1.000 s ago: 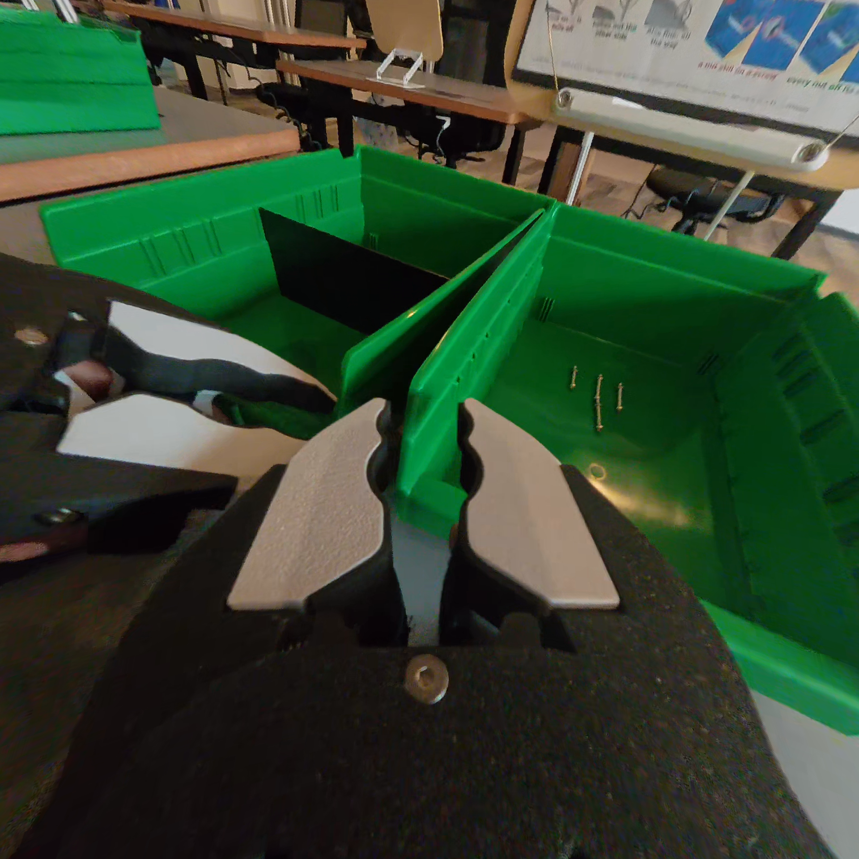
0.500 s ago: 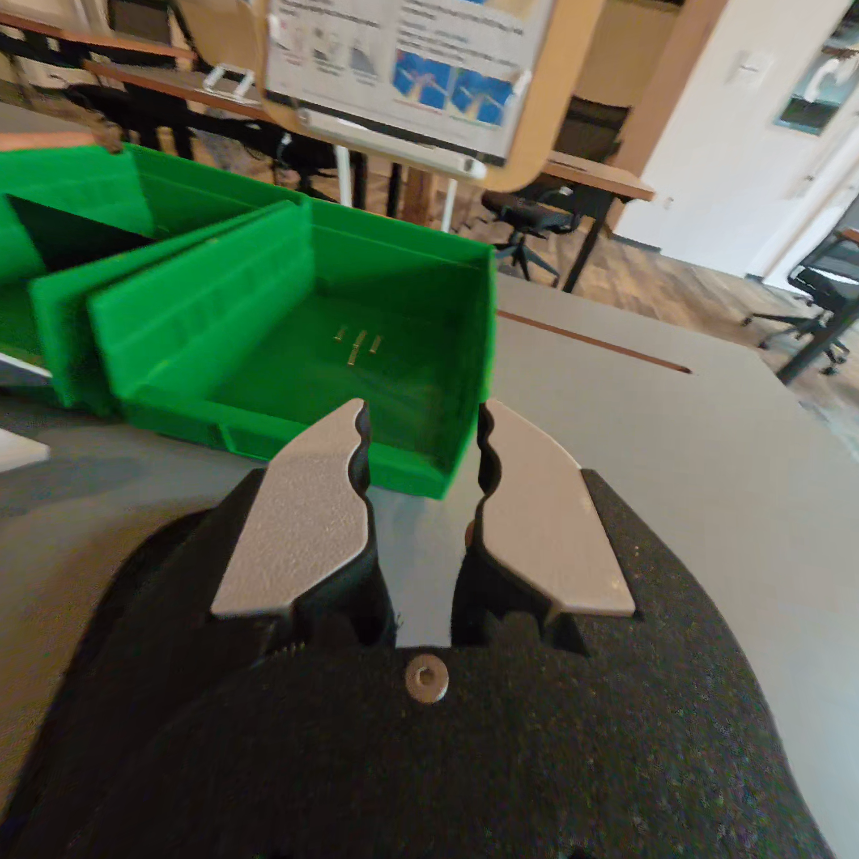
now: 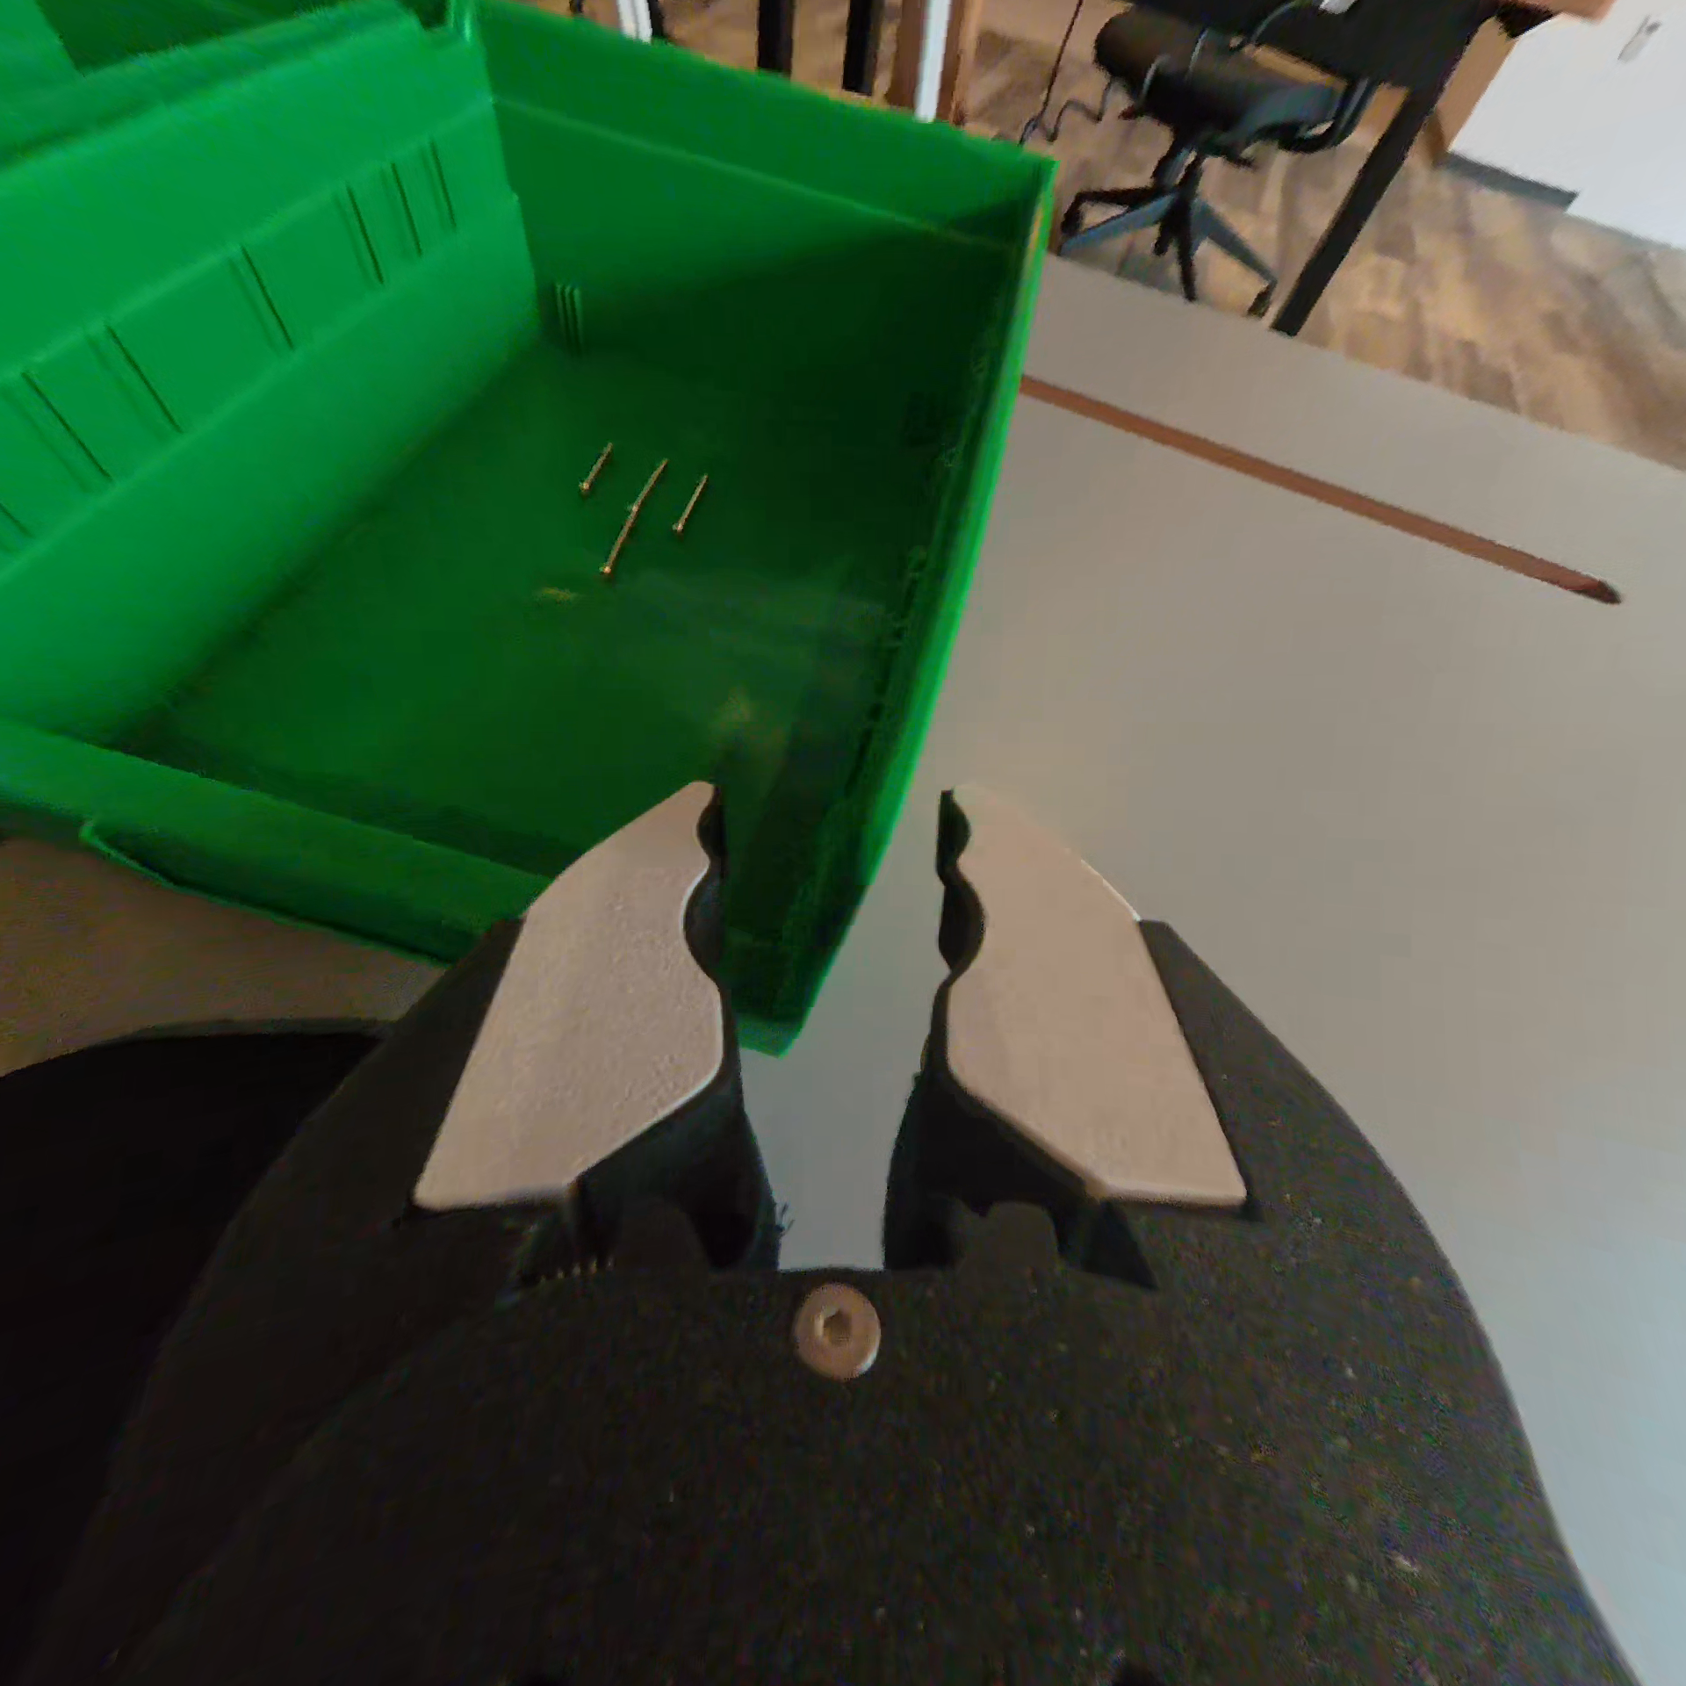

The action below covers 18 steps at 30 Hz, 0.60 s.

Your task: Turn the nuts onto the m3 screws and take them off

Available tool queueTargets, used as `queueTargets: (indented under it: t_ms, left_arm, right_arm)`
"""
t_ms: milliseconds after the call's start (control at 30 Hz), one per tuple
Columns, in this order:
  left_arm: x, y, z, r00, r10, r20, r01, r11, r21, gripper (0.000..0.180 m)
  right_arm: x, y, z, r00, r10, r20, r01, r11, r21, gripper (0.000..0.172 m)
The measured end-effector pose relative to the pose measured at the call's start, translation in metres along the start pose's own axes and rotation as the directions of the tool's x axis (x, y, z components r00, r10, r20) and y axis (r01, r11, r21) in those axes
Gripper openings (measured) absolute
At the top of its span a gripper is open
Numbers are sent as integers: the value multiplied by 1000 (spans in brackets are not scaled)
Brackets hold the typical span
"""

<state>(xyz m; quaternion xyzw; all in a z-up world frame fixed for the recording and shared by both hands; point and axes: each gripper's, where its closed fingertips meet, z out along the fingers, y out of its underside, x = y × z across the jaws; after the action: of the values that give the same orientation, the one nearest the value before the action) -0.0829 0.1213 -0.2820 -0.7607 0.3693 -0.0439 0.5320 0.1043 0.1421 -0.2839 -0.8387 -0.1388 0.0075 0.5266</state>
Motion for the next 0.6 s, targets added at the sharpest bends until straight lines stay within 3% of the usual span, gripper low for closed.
queueTargets:
  t_ms: [100, 267, 600]
  left_arm:
    - [-2, 0, 4, 999, 33, 27, -33, 999, -14, 16]
    - [-2, -5, 1, 994, 93, 54, -95, 995, 35, 13]
    - [6, -45, -39, 985, 154, 81, -172, 929, 327, 10]
  right_arm:
    - [8, 3, 11, 997, -52, -56, 49, 997, -56, 6]
    - [8, 6, 3, 987, -118, -110, 113, 992, -53, 4]
    - [6, -9, -63, 960, -67, -272, 119, 977, 179, 4]
